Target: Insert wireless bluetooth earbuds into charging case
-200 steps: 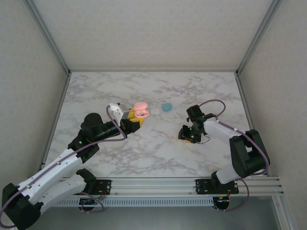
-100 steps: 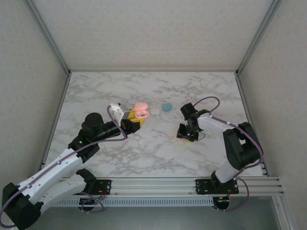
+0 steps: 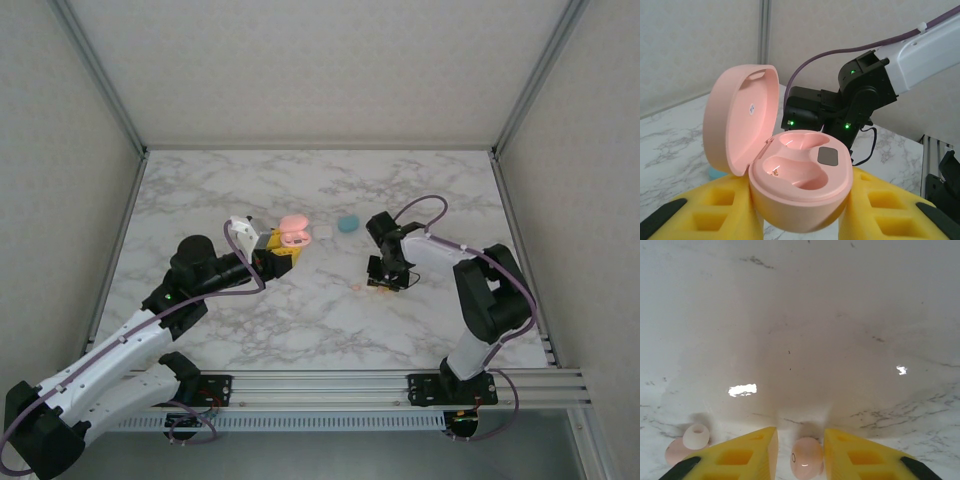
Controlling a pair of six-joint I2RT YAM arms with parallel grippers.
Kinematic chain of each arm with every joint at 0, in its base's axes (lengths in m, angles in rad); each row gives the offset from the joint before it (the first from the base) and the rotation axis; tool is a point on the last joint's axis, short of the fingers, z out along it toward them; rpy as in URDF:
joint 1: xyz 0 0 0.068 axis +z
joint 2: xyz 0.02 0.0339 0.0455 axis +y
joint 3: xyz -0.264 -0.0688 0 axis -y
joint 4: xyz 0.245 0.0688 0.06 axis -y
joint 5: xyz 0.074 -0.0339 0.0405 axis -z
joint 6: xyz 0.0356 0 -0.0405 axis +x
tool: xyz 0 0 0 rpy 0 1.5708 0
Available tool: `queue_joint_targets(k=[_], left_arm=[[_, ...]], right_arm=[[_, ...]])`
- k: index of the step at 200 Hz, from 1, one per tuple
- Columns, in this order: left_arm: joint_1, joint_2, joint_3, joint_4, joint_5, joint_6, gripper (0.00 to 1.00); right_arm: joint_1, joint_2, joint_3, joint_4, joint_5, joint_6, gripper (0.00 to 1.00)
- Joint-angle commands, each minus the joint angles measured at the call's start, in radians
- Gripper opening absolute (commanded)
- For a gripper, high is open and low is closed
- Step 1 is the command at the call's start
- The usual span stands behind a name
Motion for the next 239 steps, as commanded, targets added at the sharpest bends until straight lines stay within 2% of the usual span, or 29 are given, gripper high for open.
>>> queue_joint_targets(k=[1, 101, 139, 205, 239], left_arm=[[-0.008, -0.013, 0.034, -0.005, -0.012, 0.011, 0.29], [-0.008, -0.011, 0.033, -0.006, -0.011, 0.009, 0.29], [-0.008, -0.014, 0.033, -0.009, -0.013, 0.009, 0.29], [-0.008, -0.014, 0.03, -0.009, -0.015, 0.007, 0.29], [-0.009, -0.011, 0.028, -0.003, -0.015, 0.004, 0.29]], right_arm=[[0.016, 0.026, 0.029, -0.053, 0.045, -0.005, 0.3], [0.029, 0.064, 0.061, -0.094, 0.083, -0.057, 0.25], [0.031, 0.046, 0.06, -0.095, 0.068, -0.063, 0.19], [0.03, -0.05, 0.037, -0.081, 0.006, -0.072, 0.19], [0.032, -0.007, 0.043, -0.094, 0.022, -0.114, 0.2]])
